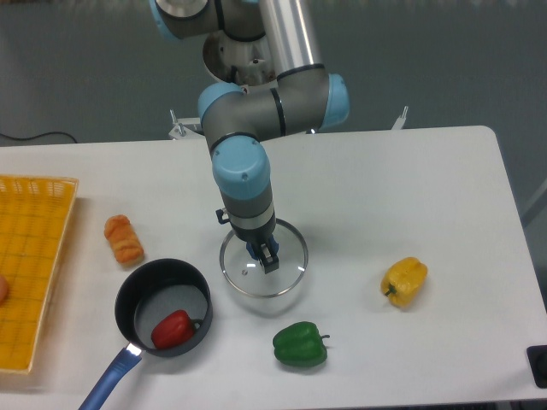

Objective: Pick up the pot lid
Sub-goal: 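Lift the glass lid up off the table by its knob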

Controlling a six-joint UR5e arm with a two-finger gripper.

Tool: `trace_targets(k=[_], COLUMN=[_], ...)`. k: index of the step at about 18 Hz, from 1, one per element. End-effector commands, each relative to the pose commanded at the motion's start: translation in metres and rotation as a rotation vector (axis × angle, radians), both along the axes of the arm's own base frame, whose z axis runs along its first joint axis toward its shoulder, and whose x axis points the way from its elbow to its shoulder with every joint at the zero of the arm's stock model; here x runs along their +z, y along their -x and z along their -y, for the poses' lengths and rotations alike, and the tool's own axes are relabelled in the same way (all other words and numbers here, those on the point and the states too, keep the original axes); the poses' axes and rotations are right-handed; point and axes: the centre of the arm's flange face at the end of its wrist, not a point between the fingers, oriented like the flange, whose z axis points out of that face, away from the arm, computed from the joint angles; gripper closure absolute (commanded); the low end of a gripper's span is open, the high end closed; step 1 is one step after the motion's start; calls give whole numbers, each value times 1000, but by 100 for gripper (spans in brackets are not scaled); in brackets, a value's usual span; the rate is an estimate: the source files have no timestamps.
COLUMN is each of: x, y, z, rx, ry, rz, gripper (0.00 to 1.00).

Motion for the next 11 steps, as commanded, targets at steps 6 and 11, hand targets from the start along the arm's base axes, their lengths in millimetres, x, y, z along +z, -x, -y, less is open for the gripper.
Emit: trace_targets(k=[6, 11], x=[30, 34], y=[5, 8], z=[-4, -4], rx=[3, 6], ry=[14, 11], rz=[16, 11], gripper=[37, 37])
